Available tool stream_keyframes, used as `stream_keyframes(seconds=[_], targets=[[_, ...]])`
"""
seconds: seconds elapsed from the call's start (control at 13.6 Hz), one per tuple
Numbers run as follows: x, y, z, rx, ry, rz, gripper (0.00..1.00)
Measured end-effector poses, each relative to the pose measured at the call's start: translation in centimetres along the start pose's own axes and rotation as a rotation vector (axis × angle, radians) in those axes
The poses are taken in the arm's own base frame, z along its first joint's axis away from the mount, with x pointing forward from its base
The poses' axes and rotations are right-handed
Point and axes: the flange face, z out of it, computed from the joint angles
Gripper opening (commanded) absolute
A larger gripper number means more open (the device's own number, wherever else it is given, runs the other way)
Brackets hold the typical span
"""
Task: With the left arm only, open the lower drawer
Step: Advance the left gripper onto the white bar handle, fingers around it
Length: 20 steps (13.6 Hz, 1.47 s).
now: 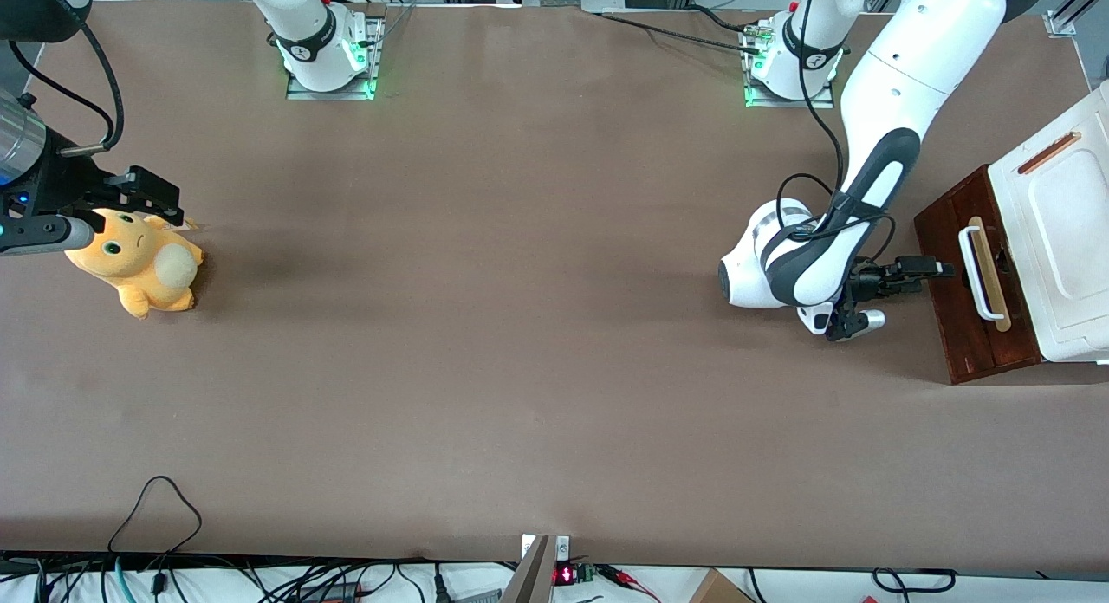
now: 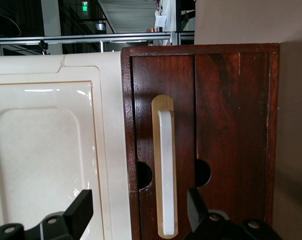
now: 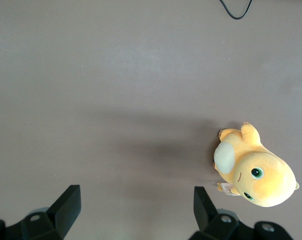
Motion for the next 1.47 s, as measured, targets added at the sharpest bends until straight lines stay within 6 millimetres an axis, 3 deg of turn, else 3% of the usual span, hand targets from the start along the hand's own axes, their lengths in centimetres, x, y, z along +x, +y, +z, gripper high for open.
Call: stream_keyframes(seconds=[0.15, 0.66, 1.03, 1.47], targets=[[0.1, 0.0, 0.2, -0.002, -0.003, -0.001, 0.79], [0.6, 0.5, 1.2, 0.027, 0.031, -0.067, 0.79], [1.4, 2.4, 5.2, 0.043, 0.028, -0.054, 0.79], [1.3, 3.0, 7.7, 0.042, -0.011, -0.041, 0.72]])
